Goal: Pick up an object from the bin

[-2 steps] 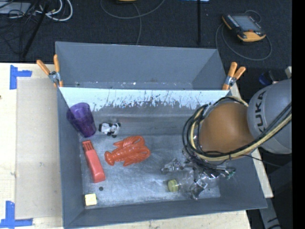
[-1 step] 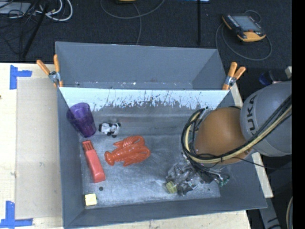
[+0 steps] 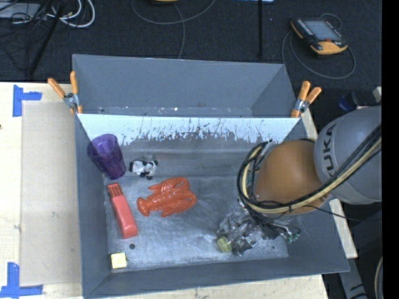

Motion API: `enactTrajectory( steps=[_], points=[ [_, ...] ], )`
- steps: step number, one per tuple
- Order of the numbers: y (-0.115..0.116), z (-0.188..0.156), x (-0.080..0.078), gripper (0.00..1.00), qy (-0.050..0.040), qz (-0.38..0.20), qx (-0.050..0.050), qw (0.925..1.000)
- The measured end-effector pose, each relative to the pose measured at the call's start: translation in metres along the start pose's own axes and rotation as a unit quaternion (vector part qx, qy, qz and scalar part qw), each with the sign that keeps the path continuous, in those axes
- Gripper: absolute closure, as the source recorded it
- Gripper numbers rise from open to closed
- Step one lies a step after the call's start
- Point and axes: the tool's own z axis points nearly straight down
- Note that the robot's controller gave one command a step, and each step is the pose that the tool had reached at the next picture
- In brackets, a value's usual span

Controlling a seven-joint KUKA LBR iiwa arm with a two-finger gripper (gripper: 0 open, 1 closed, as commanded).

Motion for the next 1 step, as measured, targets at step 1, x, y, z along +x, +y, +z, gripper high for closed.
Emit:
enactTrajectory(
  steps=[1],
  points=[
    [-0.0042, -0.186, 0.0187, 1.0, -0.0043, 0.0, 0.001, 1.0]
  ],
)
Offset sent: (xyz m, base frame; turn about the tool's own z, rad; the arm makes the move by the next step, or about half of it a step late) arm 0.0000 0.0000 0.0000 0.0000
